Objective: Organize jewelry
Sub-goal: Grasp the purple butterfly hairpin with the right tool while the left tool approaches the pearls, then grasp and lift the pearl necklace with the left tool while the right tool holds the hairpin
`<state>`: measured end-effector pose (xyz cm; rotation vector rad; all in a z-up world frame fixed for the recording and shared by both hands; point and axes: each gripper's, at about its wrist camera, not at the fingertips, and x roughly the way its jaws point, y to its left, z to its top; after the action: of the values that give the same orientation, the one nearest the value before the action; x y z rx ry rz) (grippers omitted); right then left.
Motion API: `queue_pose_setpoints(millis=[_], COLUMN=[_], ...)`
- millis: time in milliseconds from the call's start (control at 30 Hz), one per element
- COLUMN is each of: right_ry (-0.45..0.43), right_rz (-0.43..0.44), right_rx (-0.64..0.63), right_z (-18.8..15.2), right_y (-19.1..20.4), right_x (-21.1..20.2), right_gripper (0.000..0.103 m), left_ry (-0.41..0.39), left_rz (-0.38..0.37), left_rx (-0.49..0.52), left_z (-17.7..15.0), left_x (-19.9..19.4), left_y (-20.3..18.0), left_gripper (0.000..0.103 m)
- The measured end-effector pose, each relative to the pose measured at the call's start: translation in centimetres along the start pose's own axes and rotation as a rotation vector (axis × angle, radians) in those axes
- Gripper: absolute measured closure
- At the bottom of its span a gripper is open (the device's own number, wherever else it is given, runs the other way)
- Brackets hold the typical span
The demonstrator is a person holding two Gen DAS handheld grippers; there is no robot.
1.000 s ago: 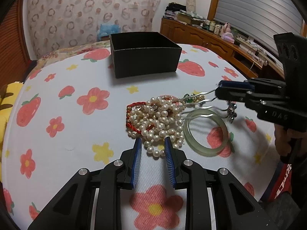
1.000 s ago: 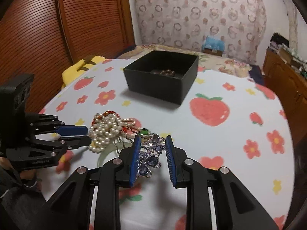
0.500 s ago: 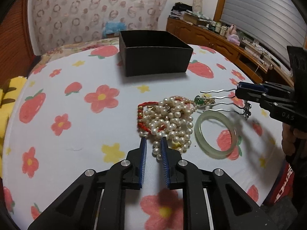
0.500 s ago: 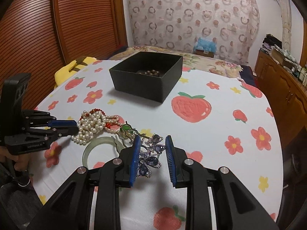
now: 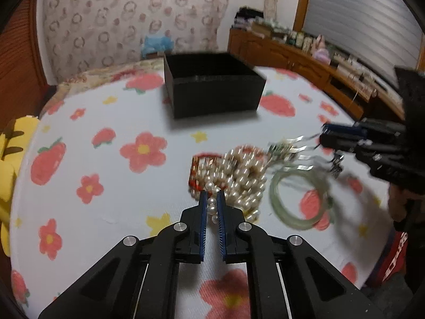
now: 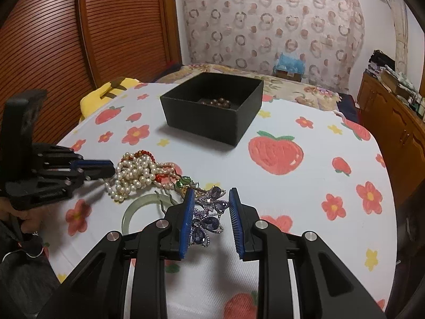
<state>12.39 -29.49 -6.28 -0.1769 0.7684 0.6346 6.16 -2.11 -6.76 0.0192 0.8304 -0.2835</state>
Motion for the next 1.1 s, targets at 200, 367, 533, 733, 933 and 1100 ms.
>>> queue_pose_setpoints(millis=[200, 367, 533, 733, 933, 1100], right_ry=[-0.012, -0.022, -0.04, -0.053, -0.062, -0.071], right_rz=[-0.004, -0.005, -0.008, -0.003, -0.003, 0.001], right_rx=[0.0, -0.013, -0.024, -0.023, -0.016, -0.004], right_z=[0.6, 1.5, 2.6, 3.7, 4.6, 5.3], right_y=[-0.1, 0.0, 0.1, 0.0, -0.4, -0.9], right_x=[-0.4, -0.9, -1.3, -1.3, -0.9, -0.7], right_gripper=[0.074, 0.074, 0.074, 0.074, 0.074, 0.074], left_ry=[-0.111, -0.172, -0.221, -0.262, -0.293, -0.325], left_rz=[-0.012, 0.004, 0.016, 0.02, 0.024, 0.037], left_rx=[0.012, 0.028, 0.039, 0.053, 0.068, 0.085], left_z=[2.4, 4.9, 7.1, 9.2, 11.7, 13.4], left_x=[-3.9, -5.9, -7.5, -8.7, -9.5, -10.5], left_y=[-0.4, -0.7, -0.7, -0.9, -1.3, -1.8], left_gripper=[0.096, 0.096, 0.096, 0.096, 0.096, 0.096])
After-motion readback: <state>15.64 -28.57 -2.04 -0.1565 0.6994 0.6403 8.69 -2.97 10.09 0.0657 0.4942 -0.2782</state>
